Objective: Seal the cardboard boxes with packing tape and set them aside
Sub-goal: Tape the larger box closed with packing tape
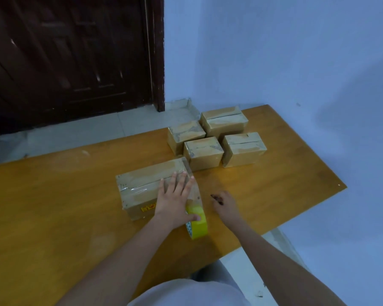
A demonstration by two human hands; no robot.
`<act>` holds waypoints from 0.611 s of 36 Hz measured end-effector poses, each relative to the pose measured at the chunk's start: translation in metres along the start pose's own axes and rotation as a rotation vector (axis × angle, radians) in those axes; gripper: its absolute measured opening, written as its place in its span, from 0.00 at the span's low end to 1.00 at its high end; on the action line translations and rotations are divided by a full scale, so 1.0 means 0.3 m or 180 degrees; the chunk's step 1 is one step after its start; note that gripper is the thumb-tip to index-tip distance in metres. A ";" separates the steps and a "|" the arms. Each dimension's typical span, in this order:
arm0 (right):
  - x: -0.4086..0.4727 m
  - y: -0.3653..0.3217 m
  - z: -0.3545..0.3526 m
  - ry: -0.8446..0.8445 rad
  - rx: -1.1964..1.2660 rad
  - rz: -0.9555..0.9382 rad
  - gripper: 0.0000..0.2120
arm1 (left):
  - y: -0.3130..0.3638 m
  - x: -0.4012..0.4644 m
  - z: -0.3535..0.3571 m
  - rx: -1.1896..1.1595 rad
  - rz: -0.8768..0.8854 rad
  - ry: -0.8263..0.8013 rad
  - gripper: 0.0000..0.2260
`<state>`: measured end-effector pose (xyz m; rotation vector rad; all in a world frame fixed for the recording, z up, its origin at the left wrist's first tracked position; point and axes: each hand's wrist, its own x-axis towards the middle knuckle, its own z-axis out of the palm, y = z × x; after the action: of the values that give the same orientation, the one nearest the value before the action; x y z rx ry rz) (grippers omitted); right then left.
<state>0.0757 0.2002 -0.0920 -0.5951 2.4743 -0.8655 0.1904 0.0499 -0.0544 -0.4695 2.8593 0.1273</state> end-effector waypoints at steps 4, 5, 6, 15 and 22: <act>-0.042 -0.077 0.017 -0.0856 0.1310 0.0110 0.11 | 0.002 0.002 -0.001 -0.0009 0.0000 0.0031 0.52; -0.053 -0.083 0.023 -0.0993 0.1544 0.0122 0.09 | 0.003 0.003 -0.002 0.0001 0.0008 0.0039 0.52; -0.062 -0.089 0.029 -0.1087 0.1742 0.0121 0.07 | 0.003 0.004 -0.001 0.0021 0.0019 0.0040 0.52; -0.089 -0.081 0.062 -0.0887 0.2092 0.0077 0.04 | -0.021 0.014 0.010 -0.0666 -0.0002 0.0273 0.38; -0.095 -0.068 0.095 -0.0599 0.1789 -0.0036 0.06 | 0.001 0.027 0.020 -0.0606 -0.0303 0.0487 0.29</act>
<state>0.1191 0.1874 -0.0909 -0.4600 1.9342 -1.3678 0.1843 0.0484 -0.0621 -0.6791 2.9807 0.3639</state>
